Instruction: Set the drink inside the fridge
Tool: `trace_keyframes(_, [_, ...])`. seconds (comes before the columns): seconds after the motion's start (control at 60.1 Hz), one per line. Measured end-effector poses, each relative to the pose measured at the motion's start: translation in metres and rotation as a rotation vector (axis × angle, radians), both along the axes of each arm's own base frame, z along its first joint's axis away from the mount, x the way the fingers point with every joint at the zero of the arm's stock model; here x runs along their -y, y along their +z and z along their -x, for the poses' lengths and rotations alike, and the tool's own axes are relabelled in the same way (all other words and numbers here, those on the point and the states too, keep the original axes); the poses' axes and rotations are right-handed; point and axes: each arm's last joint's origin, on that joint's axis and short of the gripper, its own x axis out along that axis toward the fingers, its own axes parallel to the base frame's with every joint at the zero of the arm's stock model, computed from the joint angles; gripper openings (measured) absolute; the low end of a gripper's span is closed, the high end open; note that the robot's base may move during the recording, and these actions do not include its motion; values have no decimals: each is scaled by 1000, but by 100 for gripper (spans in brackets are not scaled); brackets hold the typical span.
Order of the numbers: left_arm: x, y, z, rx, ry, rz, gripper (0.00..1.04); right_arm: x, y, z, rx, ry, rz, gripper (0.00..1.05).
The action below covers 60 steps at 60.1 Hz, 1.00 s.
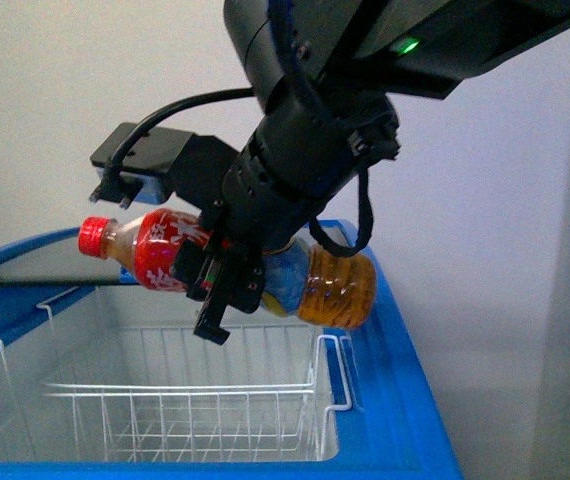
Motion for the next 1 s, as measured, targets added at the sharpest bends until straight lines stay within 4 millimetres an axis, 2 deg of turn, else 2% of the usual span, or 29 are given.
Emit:
trace_keyframes(0.116, [0, 1, 2, 8, -2, 0, 3, -14, -16, -9, -7, 9, 25, 38])
trace_keyframes(0.349, [0, 0, 5, 5, -2, 0, 3, -25, -42, -24, -16, 8, 72, 38])
trace_keyframes(0.466, [0, -3, 15, -6, -2, 0, 3, -32, -59, -36, -19, 6, 98, 38])
trace_keyframes(0.998, [0, -3, 16, 2, -2, 0, 3, -68, -133, -78, -20, 4, 126, 38])
